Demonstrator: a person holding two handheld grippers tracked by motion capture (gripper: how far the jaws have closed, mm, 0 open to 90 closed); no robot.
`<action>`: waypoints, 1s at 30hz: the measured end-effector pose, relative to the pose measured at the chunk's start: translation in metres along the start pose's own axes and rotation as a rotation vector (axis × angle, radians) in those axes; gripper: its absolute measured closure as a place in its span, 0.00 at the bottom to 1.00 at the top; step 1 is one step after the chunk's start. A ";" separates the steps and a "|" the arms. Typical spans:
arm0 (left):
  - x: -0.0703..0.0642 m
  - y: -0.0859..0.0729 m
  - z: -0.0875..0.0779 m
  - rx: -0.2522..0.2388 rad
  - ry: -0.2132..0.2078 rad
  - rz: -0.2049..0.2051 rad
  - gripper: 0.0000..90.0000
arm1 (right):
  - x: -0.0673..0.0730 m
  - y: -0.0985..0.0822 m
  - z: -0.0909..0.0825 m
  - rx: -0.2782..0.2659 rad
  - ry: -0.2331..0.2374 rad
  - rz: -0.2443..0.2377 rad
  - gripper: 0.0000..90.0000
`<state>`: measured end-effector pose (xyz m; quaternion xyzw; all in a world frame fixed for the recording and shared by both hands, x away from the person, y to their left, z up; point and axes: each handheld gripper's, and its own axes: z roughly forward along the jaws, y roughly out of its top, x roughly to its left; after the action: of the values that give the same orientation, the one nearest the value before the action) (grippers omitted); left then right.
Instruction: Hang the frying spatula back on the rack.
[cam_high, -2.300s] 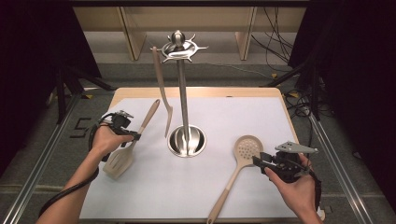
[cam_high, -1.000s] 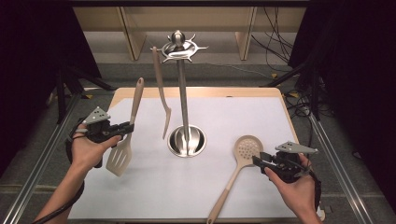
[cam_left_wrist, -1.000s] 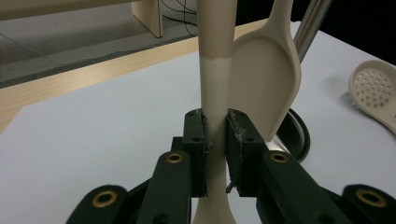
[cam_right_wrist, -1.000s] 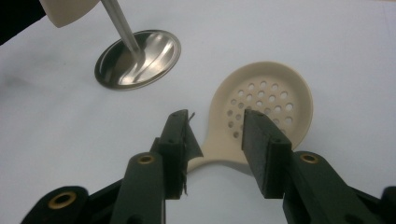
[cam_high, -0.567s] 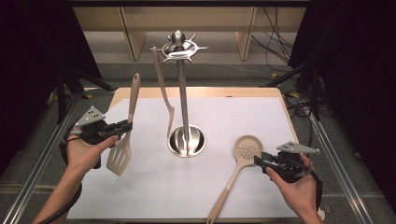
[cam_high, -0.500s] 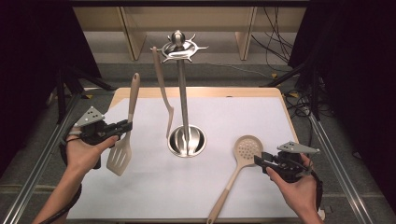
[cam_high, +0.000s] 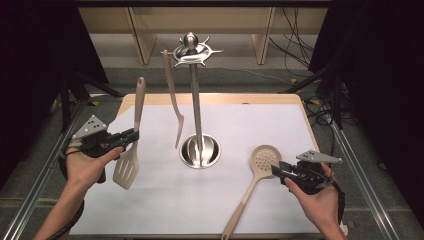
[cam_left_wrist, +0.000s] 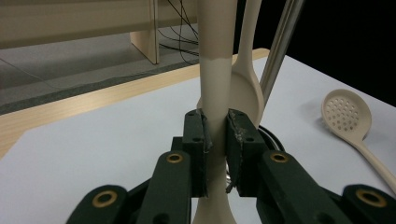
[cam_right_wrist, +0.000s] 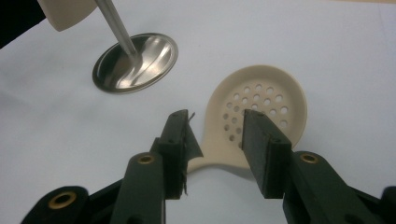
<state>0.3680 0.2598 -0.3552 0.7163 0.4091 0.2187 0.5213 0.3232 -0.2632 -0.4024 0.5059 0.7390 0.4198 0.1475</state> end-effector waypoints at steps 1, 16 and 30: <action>0.000 0.000 0.000 -0.001 -0.002 0.003 0.87 | 0.000 0.000 0.001 0.006 -0.006 0.009 0.69; -0.017 0.007 -0.005 -0.045 -0.043 0.030 0.87 | -0.001 0.001 -0.001 -0.010 -0.010 -0.030 0.69; -0.030 0.015 -0.007 -0.073 -0.066 0.050 0.87 | 0.000 0.002 -0.002 -0.011 -0.018 -0.041 0.69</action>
<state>0.3512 0.2380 -0.3352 0.7137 0.3653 0.2227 0.5546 0.3231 -0.2635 -0.4001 0.4935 0.7456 0.4161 0.1657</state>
